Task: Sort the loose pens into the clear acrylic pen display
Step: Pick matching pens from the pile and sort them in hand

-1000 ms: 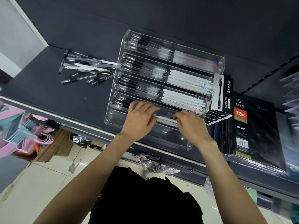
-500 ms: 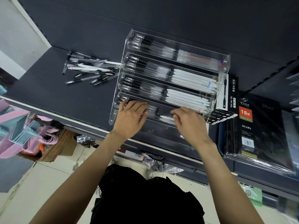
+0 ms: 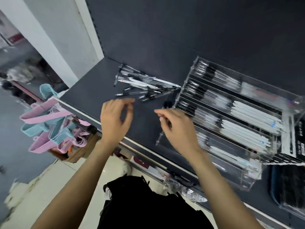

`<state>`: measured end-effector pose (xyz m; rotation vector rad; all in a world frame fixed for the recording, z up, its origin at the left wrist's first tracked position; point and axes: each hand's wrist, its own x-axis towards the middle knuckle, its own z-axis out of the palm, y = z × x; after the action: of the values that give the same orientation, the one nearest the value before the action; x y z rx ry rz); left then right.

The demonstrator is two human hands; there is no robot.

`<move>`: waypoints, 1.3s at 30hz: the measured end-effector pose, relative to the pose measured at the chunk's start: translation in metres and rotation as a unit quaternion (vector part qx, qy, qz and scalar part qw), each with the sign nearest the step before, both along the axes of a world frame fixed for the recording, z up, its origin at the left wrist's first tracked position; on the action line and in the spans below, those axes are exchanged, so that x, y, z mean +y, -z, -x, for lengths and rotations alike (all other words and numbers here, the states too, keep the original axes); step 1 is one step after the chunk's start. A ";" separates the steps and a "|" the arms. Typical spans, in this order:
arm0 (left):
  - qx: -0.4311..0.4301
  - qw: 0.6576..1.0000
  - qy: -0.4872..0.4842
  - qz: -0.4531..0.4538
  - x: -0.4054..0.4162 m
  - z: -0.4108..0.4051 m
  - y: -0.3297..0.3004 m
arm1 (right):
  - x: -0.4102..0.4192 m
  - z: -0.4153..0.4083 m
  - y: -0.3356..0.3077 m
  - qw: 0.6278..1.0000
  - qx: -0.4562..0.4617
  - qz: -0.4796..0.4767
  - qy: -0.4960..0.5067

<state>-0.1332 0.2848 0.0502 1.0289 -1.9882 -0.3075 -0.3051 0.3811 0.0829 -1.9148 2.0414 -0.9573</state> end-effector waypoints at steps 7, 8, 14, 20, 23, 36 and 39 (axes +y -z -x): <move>-0.107 0.959 -0.050 -0.259 -0.124 -0.040 0.041 | -0.118 -0.036 0.054 0.986 0.084 -0.132 0.049; -0.112 0.951 -0.046 -0.283 -0.139 -0.038 0.045 | -0.132 -0.037 0.059 0.985 0.102 -0.129 0.058; -0.140 0.935 -0.018 -0.327 -0.210 -0.015 0.055 | -0.204 -0.034 0.076 0.957 0.208 -0.183 0.091; -0.178 0.919 0.035 -0.350 -0.241 -0.009 0.067 | -0.233 -0.030 0.077 0.917 0.264 -0.283 0.094; -0.191 0.914 0.052 -0.355 -0.245 -0.018 0.075 | -0.234 -0.029 0.075 0.911 0.251 -0.321 0.065; 0.137 0.845 0.094 -0.508 -0.195 -0.041 0.036 | -0.206 -0.033 0.028 0.962 0.157 -0.191 0.117; 0.188 0.839 0.099 -0.502 -0.180 -0.034 0.010 | -0.190 -0.044 0.004 0.967 -0.033 -0.215 0.129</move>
<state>-0.0996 0.1052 0.0398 1.2206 -1.5121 -1.6610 -0.2612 0.1910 0.0789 -1.4038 2.2656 -0.5492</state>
